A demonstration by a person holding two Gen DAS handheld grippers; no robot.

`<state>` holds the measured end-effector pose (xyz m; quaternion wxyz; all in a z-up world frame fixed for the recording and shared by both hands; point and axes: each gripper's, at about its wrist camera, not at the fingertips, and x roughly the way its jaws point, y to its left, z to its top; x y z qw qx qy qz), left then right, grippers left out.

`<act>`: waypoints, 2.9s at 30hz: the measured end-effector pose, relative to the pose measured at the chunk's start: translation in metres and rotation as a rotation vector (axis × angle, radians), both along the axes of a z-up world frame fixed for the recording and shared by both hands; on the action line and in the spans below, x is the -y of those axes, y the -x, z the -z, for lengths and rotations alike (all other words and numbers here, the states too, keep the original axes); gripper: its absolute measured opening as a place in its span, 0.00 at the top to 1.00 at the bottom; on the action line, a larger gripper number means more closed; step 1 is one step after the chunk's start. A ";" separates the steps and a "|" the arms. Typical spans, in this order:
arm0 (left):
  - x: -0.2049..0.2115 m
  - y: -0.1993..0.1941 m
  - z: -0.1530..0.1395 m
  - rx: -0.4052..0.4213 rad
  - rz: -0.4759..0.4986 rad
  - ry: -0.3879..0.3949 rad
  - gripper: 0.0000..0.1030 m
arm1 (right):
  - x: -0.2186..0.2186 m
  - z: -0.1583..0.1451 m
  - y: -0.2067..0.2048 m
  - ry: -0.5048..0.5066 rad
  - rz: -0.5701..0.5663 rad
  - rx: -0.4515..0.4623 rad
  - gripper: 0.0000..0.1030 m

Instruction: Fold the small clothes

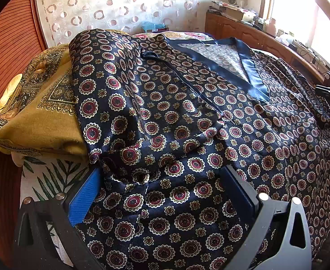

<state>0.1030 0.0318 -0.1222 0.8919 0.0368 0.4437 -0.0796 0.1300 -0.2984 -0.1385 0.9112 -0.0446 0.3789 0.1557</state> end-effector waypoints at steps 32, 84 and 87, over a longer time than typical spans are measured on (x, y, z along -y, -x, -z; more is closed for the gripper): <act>0.000 0.000 0.000 0.000 0.000 0.000 0.00 | -0.022 -0.003 -0.053 0.067 0.001 0.049 0.59; -0.020 0.032 -0.043 0.222 -0.090 0.036 0.00 | -0.016 0.038 -0.078 0.054 0.017 -0.016 0.54; -0.024 0.031 -0.059 0.263 -0.093 0.029 0.00 | -0.015 0.041 -0.075 0.048 0.020 -0.015 0.51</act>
